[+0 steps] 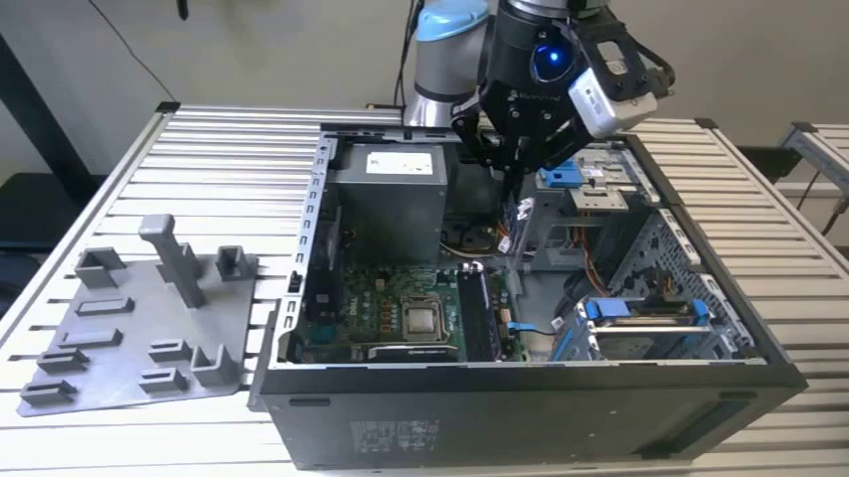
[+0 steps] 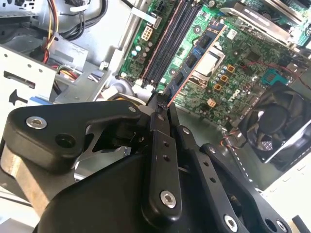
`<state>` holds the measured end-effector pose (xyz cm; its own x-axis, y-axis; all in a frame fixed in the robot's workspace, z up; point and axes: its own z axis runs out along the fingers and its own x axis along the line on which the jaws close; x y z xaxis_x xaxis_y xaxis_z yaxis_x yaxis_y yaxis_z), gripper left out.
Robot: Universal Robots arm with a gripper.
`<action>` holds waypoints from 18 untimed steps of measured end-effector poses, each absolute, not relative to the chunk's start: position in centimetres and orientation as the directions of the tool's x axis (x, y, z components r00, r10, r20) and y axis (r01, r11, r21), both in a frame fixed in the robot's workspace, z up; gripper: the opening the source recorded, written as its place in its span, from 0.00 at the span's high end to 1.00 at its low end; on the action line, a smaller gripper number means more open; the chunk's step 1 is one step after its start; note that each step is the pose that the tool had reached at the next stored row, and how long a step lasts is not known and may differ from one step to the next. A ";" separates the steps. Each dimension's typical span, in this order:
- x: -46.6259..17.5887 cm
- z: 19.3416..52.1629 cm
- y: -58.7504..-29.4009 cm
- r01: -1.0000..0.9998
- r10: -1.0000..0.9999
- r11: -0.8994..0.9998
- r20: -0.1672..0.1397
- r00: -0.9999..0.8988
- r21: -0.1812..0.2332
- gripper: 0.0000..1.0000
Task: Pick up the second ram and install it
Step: 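Insert the second ram into the second slot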
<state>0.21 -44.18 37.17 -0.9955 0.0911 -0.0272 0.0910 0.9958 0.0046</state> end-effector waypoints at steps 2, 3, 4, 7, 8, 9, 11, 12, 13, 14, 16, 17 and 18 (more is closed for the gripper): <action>0.2 37.1 -44.2 0.091 0.091 0.996 -0.027 -0.995 0.005 0.86; 0.2 37.0 -44.2 0.091 0.091 0.996 -0.027 -0.995 0.005 0.86; 0.2 37.0 -44.2 0.091 0.091 0.996 -0.027 -0.995 0.005 0.86; 0.2 36.8 -44.2 0.091 0.091 0.996 -0.027 -0.995 0.005 0.86; 0.2 36.8 -44.2 0.091 0.091 0.996 -0.027 -0.995 0.004 0.86; 0.2 36.7 -44.2 0.091 0.091 0.996 -0.027 -0.995 0.005 0.86; 0.2 36.7 -44.2 0.091 0.091 0.996 -0.027 -0.995 0.005 0.86; 0.2 36.6 -44.2 0.091 0.091 0.996 -0.027 -0.995 0.005 0.86; 0.2 36.6 -44.2 0.091 0.091 0.996 -0.027 -0.995 0.005 0.86; 0.2 36.6 -44.2 0.091 0.091 0.996 -0.027 -0.995 0.005 0.86; 0.2 36.5 -44.2 0.091 0.091 0.996 -0.027 -0.995 0.005 0.86; 0.2 36.4 -44.2 0.091 0.091 0.996 -0.027 -0.995 0.005 0.86; 0.2 36.4 -44.2 0.091 0.091 0.996 -0.027 -0.995 0.005 0.86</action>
